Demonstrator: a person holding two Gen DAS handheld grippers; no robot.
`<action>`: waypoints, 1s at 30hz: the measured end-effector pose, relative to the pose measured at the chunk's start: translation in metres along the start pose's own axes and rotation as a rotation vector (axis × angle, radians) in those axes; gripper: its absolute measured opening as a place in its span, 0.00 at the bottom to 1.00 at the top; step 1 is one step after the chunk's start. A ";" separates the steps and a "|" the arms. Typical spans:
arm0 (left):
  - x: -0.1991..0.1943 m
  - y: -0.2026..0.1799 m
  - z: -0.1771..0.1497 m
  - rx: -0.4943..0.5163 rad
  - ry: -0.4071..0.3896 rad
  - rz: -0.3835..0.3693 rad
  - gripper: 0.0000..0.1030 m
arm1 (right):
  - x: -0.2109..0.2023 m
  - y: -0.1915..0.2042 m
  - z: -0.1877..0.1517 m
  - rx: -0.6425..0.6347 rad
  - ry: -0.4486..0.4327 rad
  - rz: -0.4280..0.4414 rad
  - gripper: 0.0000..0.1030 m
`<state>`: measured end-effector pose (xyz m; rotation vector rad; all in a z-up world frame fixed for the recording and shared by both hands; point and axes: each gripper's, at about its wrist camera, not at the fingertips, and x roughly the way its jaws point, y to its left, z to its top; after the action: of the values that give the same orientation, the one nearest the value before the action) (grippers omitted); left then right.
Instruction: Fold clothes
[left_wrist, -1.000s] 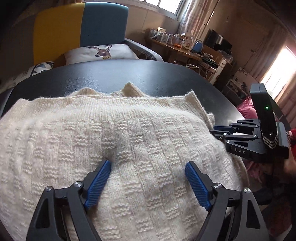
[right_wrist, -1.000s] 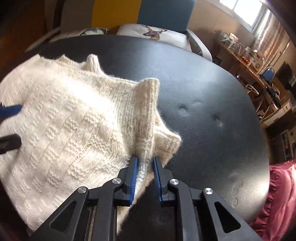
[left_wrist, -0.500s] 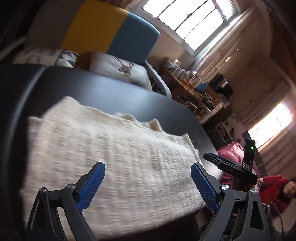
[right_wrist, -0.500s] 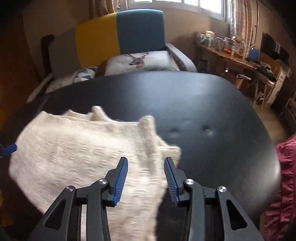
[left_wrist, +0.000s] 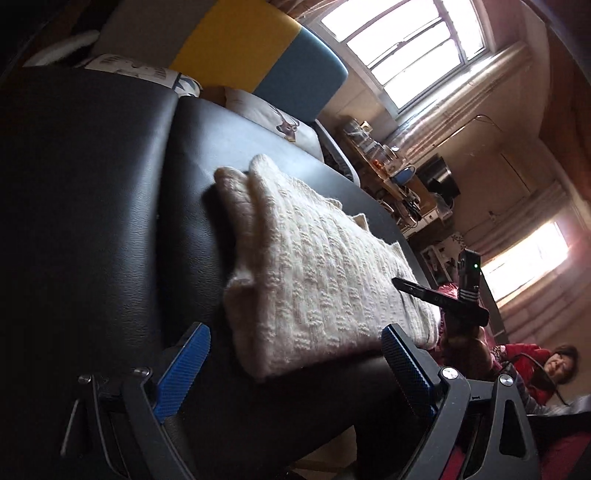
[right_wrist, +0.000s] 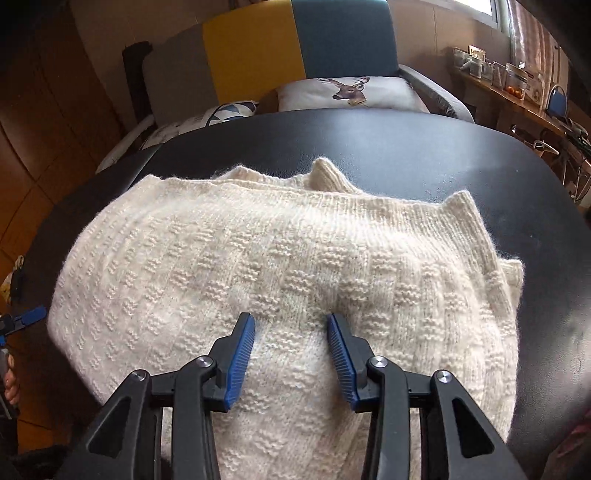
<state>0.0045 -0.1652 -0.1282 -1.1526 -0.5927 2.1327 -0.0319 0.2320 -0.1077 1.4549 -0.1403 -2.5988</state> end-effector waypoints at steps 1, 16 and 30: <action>0.006 -0.003 0.000 0.015 -0.004 -0.003 0.92 | 0.001 -0.002 0.000 -0.015 -0.001 -0.003 0.41; 0.050 -0.025 -0.009 0.064 0.147 -0.035 0.33 | -0.001 -0.026 -0.009 -0.028 -0.090 -0.006 0.41; 0.033 0.005 -0.036 -0.045 0.190 -0.093 0.06 | 0.006 -0.029 -0.001 -0.038 -0.097 0.004 0.44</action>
<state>0.0193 -0.1422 -0.1689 -1.3094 -0.5968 1.9145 -0.0370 0.2595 -0.1177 1.3153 -0.1047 -2.6542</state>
